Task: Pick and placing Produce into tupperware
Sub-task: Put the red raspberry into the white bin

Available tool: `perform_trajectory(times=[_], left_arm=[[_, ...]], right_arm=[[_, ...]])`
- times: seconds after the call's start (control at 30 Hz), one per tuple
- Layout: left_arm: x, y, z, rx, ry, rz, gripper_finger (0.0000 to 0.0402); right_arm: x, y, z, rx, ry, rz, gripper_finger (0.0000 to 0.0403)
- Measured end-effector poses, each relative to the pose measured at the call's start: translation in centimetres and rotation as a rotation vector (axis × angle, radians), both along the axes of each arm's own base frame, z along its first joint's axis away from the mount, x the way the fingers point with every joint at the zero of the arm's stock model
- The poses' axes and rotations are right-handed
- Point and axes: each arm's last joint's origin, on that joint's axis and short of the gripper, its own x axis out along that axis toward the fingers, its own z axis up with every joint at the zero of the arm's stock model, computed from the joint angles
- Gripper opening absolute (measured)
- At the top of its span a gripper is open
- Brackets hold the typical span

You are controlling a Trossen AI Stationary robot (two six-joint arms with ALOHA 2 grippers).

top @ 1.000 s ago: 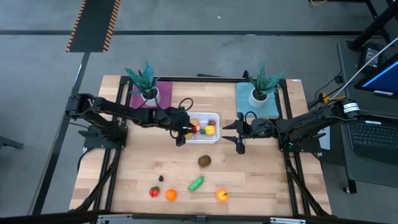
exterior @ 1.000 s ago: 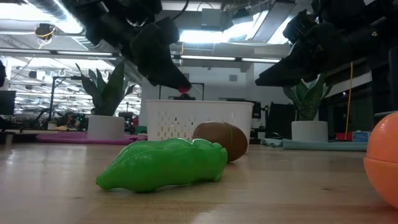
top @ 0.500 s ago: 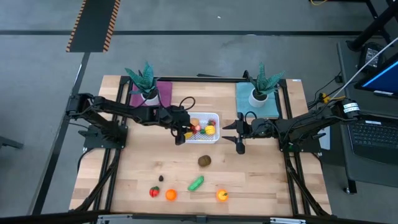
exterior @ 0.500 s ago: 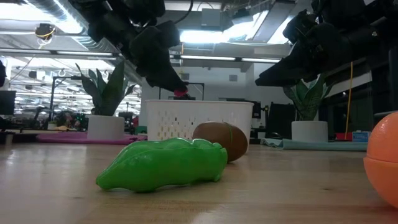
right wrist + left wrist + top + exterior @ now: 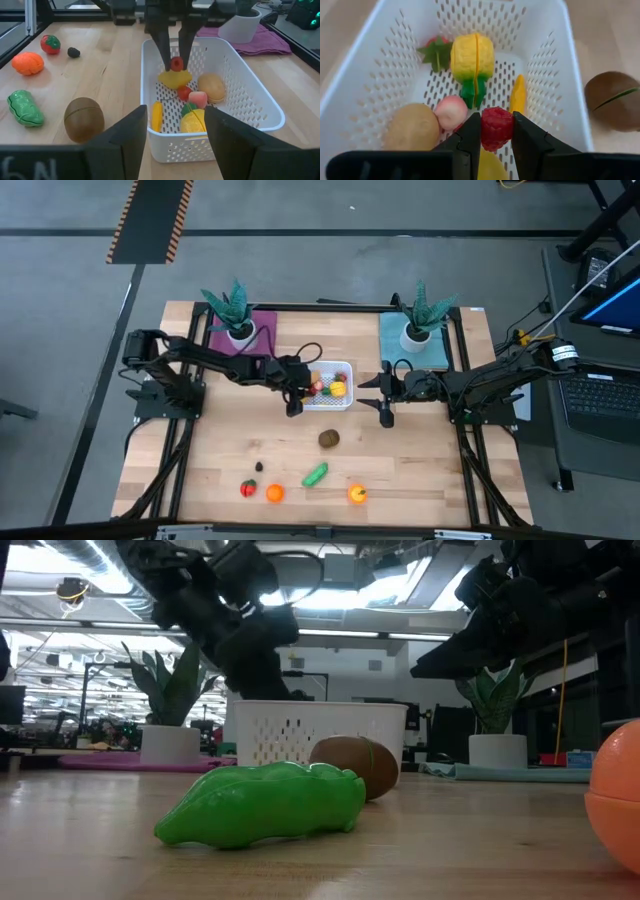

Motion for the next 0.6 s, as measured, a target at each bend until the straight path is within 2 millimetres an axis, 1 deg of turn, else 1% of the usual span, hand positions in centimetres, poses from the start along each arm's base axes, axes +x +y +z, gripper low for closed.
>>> perform_trajectory(times=[0.1,0.5,0.6], left_arm=[[0.08,0.01,-0.42,-0.001,0.015,0.0,0.0079],[0.36,-0.1,0.05,0.004,-0.035,-0.004,0.0091],[0.49,-0.36,0.19,0.021,-0.053,-0.027,0.0101]], right_arm=[[0.0,0.0,0.0,-0.001,0.0,0.0,0.02],[0.0,0.0,-0.01,-0.001,0.001,0.0,0.02],[-0.02,-0.01,-0.06,-0.002,0.007,0.0,0.02]])
